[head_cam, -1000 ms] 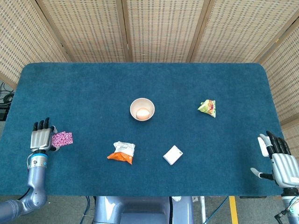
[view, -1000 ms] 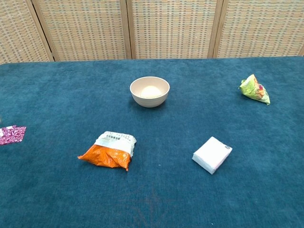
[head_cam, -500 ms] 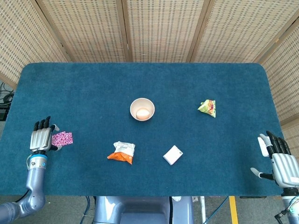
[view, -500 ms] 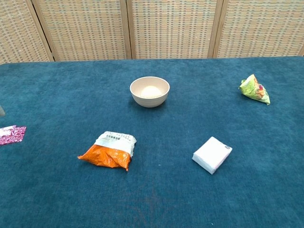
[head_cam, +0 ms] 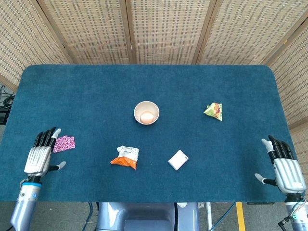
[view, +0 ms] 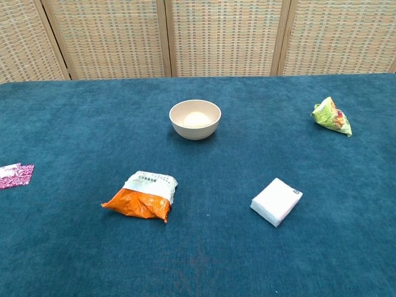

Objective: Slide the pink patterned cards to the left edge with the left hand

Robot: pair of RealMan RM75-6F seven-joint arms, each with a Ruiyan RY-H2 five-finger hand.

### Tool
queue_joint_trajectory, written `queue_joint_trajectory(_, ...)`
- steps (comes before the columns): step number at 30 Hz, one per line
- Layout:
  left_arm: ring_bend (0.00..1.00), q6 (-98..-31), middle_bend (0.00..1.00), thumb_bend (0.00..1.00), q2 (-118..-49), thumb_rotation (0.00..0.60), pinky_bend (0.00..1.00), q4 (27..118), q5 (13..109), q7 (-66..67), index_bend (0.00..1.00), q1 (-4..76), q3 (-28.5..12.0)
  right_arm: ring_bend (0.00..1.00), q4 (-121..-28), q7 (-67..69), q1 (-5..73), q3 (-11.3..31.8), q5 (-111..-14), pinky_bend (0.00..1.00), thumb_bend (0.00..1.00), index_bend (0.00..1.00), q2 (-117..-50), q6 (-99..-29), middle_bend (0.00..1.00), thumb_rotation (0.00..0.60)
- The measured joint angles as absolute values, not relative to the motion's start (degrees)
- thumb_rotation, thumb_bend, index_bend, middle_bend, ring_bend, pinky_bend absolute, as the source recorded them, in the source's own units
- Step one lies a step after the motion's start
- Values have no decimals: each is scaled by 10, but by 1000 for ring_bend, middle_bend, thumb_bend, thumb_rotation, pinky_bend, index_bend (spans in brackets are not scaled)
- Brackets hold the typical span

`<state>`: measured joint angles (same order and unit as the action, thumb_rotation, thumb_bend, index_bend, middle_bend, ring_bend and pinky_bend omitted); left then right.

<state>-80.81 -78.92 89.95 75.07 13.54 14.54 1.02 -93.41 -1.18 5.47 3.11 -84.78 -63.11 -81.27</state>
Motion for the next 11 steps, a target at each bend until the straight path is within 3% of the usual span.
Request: queue_joint_trajectory(11,0,-879,0,2,-781,600,0,862,835,176,0,100,40,0,-919,-57,53,31,-870,0,53,0,-661,-841,0,600)
